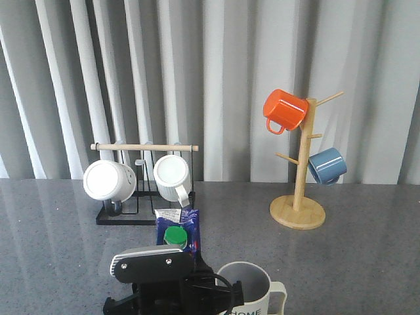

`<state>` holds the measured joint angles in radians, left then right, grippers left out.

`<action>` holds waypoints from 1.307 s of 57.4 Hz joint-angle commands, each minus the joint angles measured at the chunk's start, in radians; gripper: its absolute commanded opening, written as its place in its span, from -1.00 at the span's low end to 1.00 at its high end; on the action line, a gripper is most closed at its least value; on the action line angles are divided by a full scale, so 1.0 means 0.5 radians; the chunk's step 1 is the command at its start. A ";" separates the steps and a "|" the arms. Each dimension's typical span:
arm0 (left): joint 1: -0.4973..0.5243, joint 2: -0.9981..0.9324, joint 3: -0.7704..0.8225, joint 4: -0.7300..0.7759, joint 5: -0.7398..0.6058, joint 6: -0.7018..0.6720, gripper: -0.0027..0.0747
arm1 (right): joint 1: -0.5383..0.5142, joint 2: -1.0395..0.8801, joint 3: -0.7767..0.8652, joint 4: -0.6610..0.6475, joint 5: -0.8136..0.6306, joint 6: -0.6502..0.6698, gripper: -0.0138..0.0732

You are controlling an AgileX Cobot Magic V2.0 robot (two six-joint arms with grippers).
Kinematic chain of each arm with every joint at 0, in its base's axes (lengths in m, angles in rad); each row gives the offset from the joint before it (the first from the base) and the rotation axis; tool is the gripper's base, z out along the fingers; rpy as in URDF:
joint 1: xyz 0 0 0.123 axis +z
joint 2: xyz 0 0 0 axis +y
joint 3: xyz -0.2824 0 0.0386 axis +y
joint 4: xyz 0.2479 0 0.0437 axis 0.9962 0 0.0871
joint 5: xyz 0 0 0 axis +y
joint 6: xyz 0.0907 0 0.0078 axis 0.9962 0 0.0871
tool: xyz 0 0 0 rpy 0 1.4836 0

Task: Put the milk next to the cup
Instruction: 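Carry the milk carton with the left gripper beside the HOME mug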

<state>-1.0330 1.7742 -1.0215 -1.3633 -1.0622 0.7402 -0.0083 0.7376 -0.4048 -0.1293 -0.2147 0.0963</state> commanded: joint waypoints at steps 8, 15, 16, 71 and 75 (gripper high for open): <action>-0.001 -0.082 -0.045 0.032 0.012 0.085 -0.55 | -0.012 -0.003 -0.054 -0.006 -0.151 -0.008 -0.70; -0.001 -0.082 -0.045 0.008 0.076 0.111 -0.39 | -0.012 -0.003 -0.054 -0.006 -0.151 -0.008 -0.70; -0.001 -0.082 -0.045 0.008 0.076 0.111 -0.36 | -0.012 -0.003 -0.054 -0.006 -0.151 -0.008 -0.70; -0.010 -0.598 -0.047 0.099 0.103 0.374 0.89 | -0.012 -0.003 -0.054 -0.006 -0.151 -0.008 -0.70; -0.010 -0.704 -0.047 0.219 0.185 0.398 0.84 | -0.012 -0.003 -0.054 -0.006 -0.151 -0.008 -0.70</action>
<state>-1.0339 1.5239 -1.0245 -1.3837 -0.9787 0.9215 -0.0083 0.7376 -0.4048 -0.1293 -0.2147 0.0963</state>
